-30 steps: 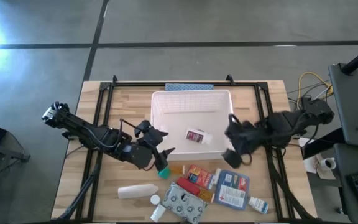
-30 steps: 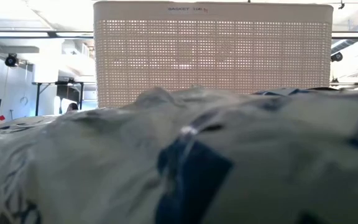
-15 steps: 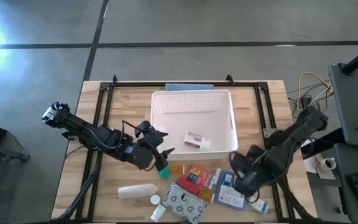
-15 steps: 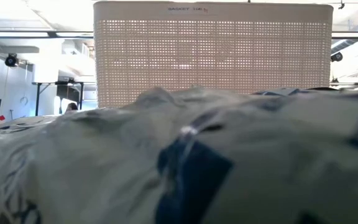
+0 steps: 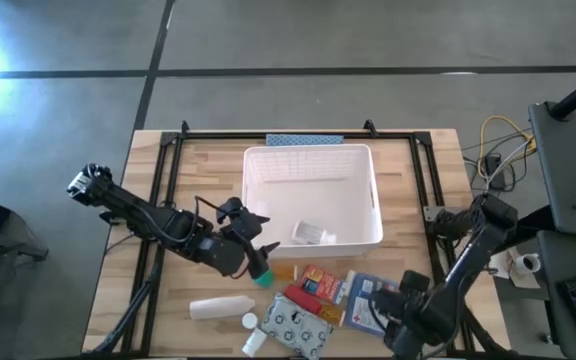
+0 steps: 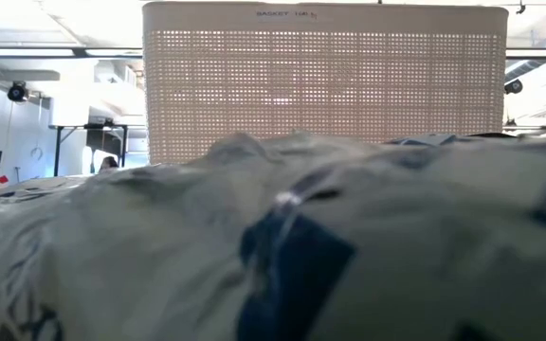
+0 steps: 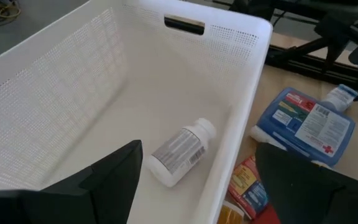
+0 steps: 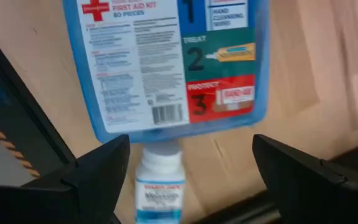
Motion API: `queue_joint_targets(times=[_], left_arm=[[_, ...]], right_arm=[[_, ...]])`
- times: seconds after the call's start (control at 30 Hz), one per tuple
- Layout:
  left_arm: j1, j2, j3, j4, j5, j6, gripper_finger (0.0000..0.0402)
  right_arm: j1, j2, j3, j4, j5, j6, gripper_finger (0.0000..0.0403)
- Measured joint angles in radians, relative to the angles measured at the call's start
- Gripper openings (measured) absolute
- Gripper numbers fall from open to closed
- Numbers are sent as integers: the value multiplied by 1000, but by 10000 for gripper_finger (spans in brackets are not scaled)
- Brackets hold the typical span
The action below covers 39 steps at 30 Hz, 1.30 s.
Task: Pick & place medical supplies in basket/bin
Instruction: Put the white and blue medicine bottle into the white bin
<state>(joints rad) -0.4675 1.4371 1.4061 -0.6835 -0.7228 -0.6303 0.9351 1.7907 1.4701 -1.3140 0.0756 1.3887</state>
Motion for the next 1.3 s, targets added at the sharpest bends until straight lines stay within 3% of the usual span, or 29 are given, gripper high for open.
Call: queue_joint_targets(times=[0.23,0.47,0.67,0.93,1.1,1.3], left_arm=[[-5,0,-5,0,0,0,293],[-5,0,-5,0,0,0,293],[-5,0,-5,0,0,0,293],[-4,0,-5,-1,-1,-1,293],[-4,0,-5,0,-1,-17,293],[-4,0,-5,0,-1,-20,293]], right_arm=[[42,43,-23,47,3,102,329],[155,38,-54,76,-28,281,329],[239,44,-93,134,-32,309,329],[250,43,-199,242,-36,403,329],[250,50,-254,358,-134,429,329],[252,71,-293,365,-147,428,329]])
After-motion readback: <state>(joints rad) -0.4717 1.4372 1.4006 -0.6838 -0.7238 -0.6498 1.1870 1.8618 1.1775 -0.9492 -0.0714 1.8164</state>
